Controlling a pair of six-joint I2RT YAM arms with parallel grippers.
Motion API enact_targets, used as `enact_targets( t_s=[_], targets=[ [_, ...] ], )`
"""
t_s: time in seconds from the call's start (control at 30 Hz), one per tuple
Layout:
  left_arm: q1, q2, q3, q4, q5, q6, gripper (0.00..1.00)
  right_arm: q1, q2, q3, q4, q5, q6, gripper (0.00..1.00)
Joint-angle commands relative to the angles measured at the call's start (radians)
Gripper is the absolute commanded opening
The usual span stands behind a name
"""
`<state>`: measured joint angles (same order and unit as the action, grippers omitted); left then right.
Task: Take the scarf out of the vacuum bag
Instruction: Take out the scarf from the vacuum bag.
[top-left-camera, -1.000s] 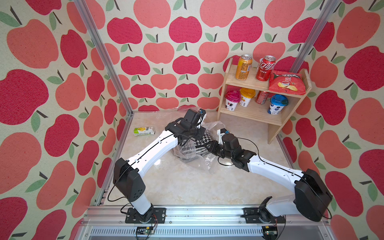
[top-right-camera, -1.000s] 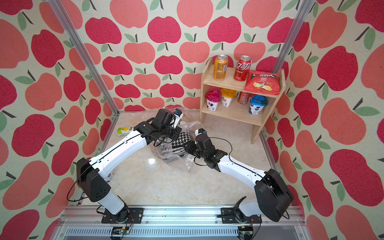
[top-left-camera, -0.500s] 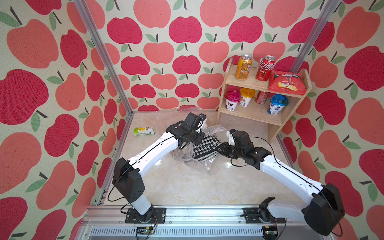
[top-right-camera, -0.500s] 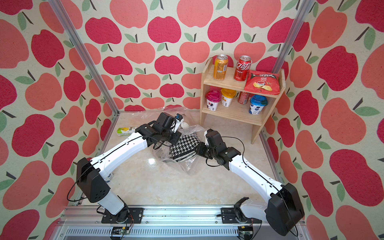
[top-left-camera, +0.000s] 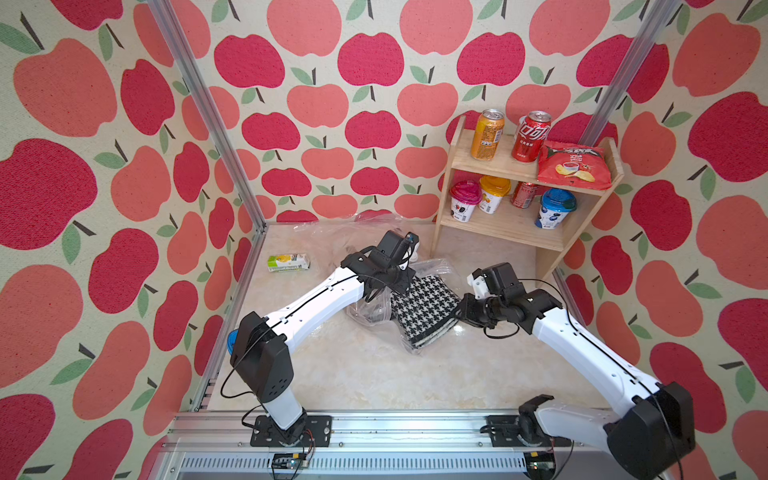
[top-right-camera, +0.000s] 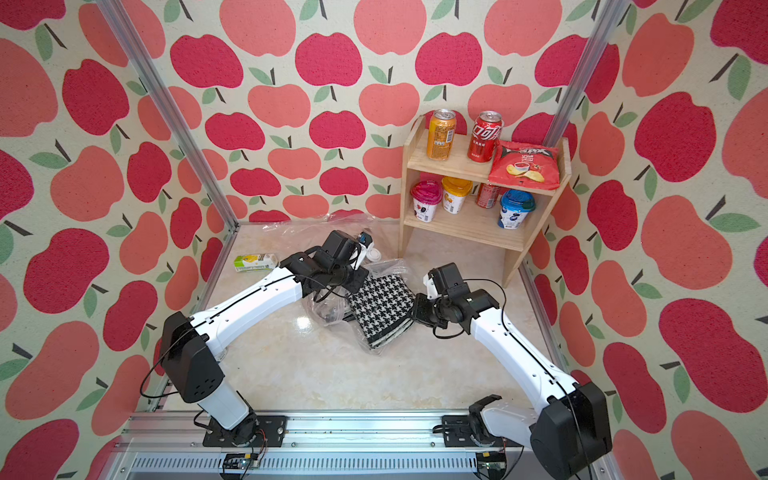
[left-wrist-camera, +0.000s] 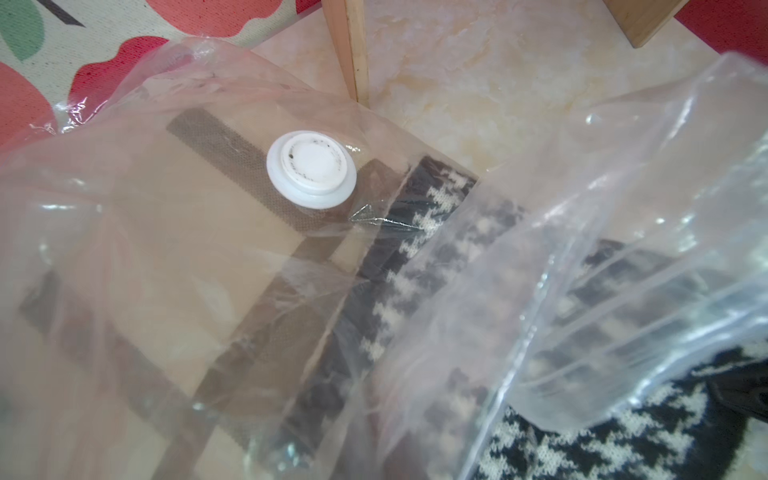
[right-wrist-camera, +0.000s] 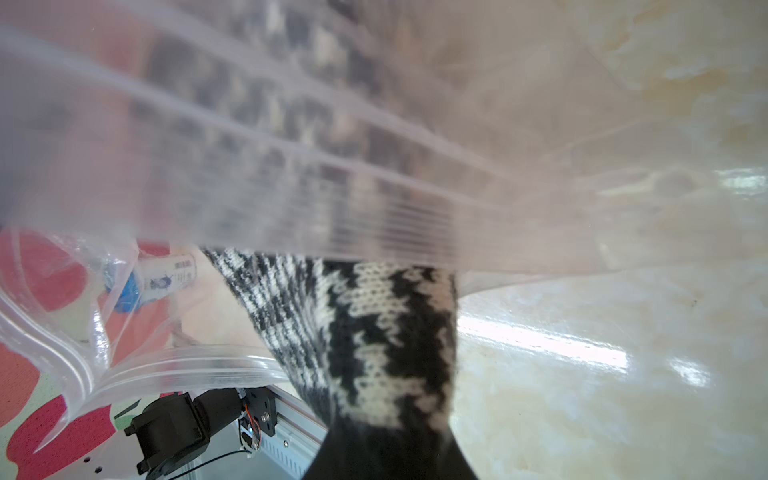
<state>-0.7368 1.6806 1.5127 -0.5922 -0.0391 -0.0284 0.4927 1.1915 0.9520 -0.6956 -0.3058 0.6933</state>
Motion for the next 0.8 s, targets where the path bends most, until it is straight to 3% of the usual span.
enact_targets(
  t_s=[0.0, 0.27, 0.57, 0.77],
  targets=[
    [-0.002, 0.050, -0.016, 0.038, -0.041, -0.001, 0.00, -0.037, -0.023, 0.037, -0.150, -0.057, -0.069, 0.20],
    [-0.002, 0.114, -0.009, 0.055, -0.038, -0.015, 0.00, -0.095, 0.038, 0.077, -0.291, -0.038, -0.153, 0.17],
    [0.006, 0.136, -0.005, 0.066, -0.035, -0.008, 0.00, -0.122, 0.141, 0.182, -0.426, 0.180, -0.229, 0.17],
    [0.038, 0.163, 0.039, 0.027, -0.035, -0.010, 0.00, -0.191, 0.225, 0.233, -0.488, 0.250, -0.307, 0.17]
  ],
)
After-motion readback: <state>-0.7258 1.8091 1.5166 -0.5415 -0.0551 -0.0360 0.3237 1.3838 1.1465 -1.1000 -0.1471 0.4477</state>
